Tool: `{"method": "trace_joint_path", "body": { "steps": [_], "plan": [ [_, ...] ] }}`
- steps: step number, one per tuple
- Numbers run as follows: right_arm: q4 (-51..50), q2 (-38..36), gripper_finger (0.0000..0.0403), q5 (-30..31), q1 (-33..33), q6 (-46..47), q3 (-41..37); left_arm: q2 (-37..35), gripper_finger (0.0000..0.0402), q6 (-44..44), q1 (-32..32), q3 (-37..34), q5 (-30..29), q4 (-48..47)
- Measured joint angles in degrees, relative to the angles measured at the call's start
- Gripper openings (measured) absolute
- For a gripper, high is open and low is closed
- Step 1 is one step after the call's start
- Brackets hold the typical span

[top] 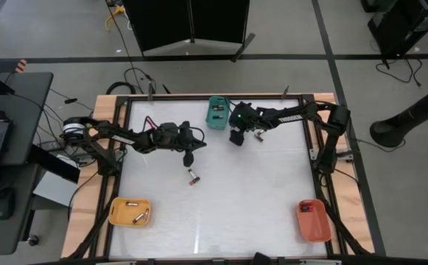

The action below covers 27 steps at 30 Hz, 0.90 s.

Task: Sort batteries
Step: Put the silver battery into the yellow bin

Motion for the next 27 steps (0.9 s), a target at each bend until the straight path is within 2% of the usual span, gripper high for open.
{"method": "trace_joint_path", "body": {
  "steps": [18, 21, 24, 27],
  "plan": [
    [-1.16, -0.02, 0.0161, -1.66, 1.46, -1.42, -0.04, 0.00, 0.0006, -0.05, -0.74, -0.04, 0.00, -0.14],
    [-3.05, -0.92, 0.0154, -0.73, 1.78, -1.67, -0.08, 0.00, 0.0006, -0.05, -0.74, -0.04, 0.00, -0.13],
    [-4.30, -2.95, 0.0159, 3.09, 1.53, -4.09, -0.28, 0.00, 0.0006, -0.05, -0.74, -0.04, -0.02, -0.14],
    [-3.09, -4.76, 0.0171, 2.54, -0.69, -7.44, -0.15, 0.00, 0.0006, -0.05, -0.74, -0.04, -0.02, -0.14]
  ]
}}
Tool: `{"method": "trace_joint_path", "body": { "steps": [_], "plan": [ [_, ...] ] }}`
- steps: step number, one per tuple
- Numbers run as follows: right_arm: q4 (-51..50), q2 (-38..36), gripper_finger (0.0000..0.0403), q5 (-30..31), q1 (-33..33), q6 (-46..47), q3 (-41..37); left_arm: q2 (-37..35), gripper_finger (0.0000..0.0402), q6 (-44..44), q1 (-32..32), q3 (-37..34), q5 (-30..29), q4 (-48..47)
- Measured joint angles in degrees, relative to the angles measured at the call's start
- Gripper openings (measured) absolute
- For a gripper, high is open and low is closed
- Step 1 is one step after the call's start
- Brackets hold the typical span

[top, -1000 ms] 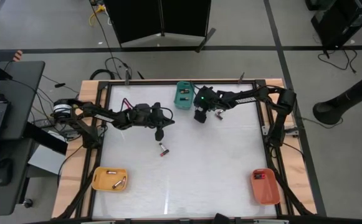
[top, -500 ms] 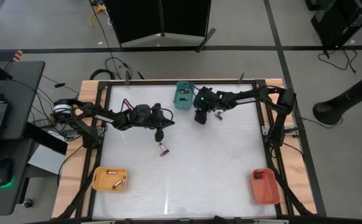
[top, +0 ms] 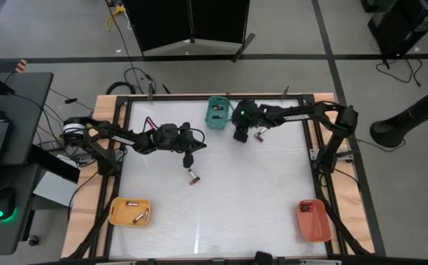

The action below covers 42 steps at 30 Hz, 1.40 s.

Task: Sort batteries
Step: Put the silver battery into the yellow bin

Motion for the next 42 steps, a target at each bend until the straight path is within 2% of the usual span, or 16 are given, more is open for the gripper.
{"method": "trace_joint_path", "body": {
  "steps": [6, 11, 16, 23, 27, 36, 42],
  "plan": [
    [0.13, 1.39, 0.0195, -8.56, -4.06, -4.81, 2.55, 0.00, 0.0006, 0.00, 0.02, 0.00, 0.00, 0.37],
    [-0.23, 3.92, 0.0198, -9.01, -5.77, -8.65, 5.52, 0.00, 0.0006, 0.00, 0.02, 0.00, -0.02, 0.33],
    [-1.28, 6.77, 0.0194, -12.76, -6.87, -9.41, 7.23, 0.00, 0.0006, 0.04, 0.02, 0.00, 0.00, 0.33],
    [-3.70, 9.89, 0.0189, -12.80, -7.00, -11.07, 8.79, -0.01, 0.0006, 0.12, 0.02, 0.00, 0.09, -0.06],
    [-4.38, 9.79, 0.0165, -10.23, -6.76, -10.65, 8.81, -0.02, 0.0006, 0.15, 0.02, 0.00, 0.11, -0.19],
    [-7.58, 9.75, 0.0072, -7.31, -5.05, -8.65, 8.96, -0.02, 0.0006, 0.14, 0.02, 0.00, 0.15, -0.27],
    [-12.78, 9.36, 0.0061, -5.05, -2.45, -5.72, 9.01, -0.02, 0.0006, 0.09, 0.02, 0.00, 0.17, -0.26]
  ]
}}
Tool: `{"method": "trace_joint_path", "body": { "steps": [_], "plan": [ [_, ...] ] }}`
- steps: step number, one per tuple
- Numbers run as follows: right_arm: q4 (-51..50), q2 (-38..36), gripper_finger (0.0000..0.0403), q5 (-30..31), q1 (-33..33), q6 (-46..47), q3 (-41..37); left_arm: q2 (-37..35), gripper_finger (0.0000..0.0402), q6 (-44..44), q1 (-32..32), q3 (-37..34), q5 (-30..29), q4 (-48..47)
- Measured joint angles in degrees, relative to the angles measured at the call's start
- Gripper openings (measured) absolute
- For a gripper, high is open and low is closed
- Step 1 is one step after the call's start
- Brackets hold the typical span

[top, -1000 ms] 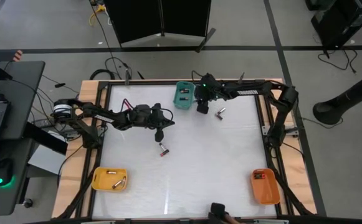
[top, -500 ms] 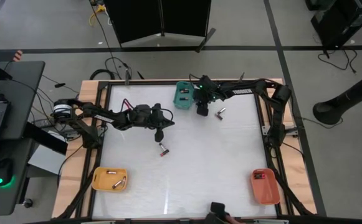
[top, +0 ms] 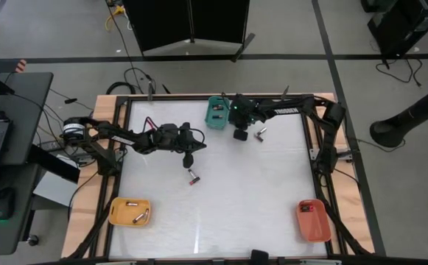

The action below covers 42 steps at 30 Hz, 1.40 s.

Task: Sort batteries
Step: Put the silver battery into the yellow bin

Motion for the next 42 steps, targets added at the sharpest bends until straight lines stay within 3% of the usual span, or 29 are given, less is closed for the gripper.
{"method": "trace_joint_path", "body": {
  "steps": [10, 15, 22, 26, 29, 33, 42],
  "plan": [
    [-10.11, -8.50, 0.0059, -2.00, 6.94, 5.91, -0.76, 0.00, 0.0006, -0.07, 0.00, 0.00, -0.05, 2.22],
    [-6.54, -14.33, 0.0059, -1.71, 12.13, 10.76, -4.48, 0.00, 0.0006, -0.44, 0.00, -1.20, 0.02, 9.12],
    [20.02, -22.13, 0.0059, 1.45, 21.79, 20.31, -18.36, -0.02, 0.0006, -4.77, 0.00, -9.37, 3.19, 30.75],
    [45.03, -22.58, 0.0059, 4.82, 27.15, 24.37, -25.18, -0.02, 0.0007, -7.61, -0.04, -10.31, 3.93, 35.38],
    [57.74, -20.87, 0.0059, 7.64, 30.03, 25.56, -26.83, -0.01, 0.0020, -7.64, -0.91, -8.98, 5.34, 35.67],
    [65.72, -19.77, 0.0059, 11.73, 33.31, 23.98, -26.84, -0.02, 0.0053, -6.20, -3.07, -6.66, 7.52, 35.71],
    [71.72, -19.73, 0.0060, 14.83, 36.60, 19.27, -26.84, -0.01, 0.0144, -4.40, -6.70, -1.97, 7.52, 33.65]
  ]
}}
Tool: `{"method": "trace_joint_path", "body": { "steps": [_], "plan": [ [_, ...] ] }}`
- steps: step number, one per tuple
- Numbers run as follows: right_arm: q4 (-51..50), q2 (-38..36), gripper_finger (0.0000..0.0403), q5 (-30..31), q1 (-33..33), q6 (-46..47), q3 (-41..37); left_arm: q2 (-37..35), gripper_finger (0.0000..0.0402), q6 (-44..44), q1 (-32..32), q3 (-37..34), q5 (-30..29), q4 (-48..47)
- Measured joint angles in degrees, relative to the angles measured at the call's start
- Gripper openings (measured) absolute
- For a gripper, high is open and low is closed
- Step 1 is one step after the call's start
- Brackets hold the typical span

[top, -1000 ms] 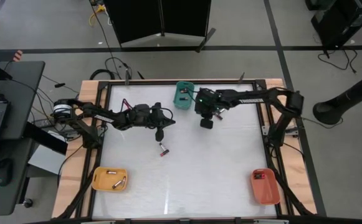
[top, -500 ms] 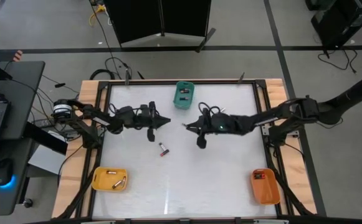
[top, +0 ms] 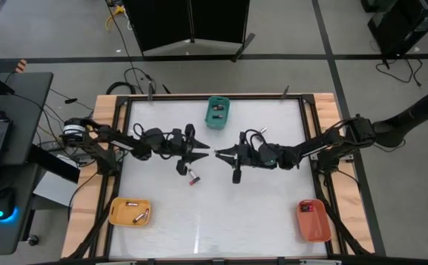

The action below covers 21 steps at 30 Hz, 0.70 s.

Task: Sort batteries
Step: Put the silver battery into the yellow bin

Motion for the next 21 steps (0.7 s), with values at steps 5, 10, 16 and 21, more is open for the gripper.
{"method": "trace_joint_path", "body": {
  "steps": [5, 10, 16, 21],
  "plan": [
    [0.84, 0.00, 0.0059, 0.00, 0.45, -1.52, 0.00, 1.01, 0.0174, 0.01, -1.18, 2.63, 0.00, -1.88],
    [1.19, 0.00, 0.0061, 0.03, 0.58, -1.62, 0.02, 3.14, 0.0186, 0.01, -1.76, 5.79, -0.02, -2.17],
    [1.18, 0.00, 0.0060, -0.07, 0.70, -2.53, 0.02, 4.23, 0.0182, 3.04, -2.93, 7.59, 0.63, -3.54],
    [1.22, 0.00, 0.0060, -0.07, 0.74, -2.71, 0.04, 4.29, 0.0146, 3.14, -3.36, 7.83, -0.35, -3.40]
  ]
}}
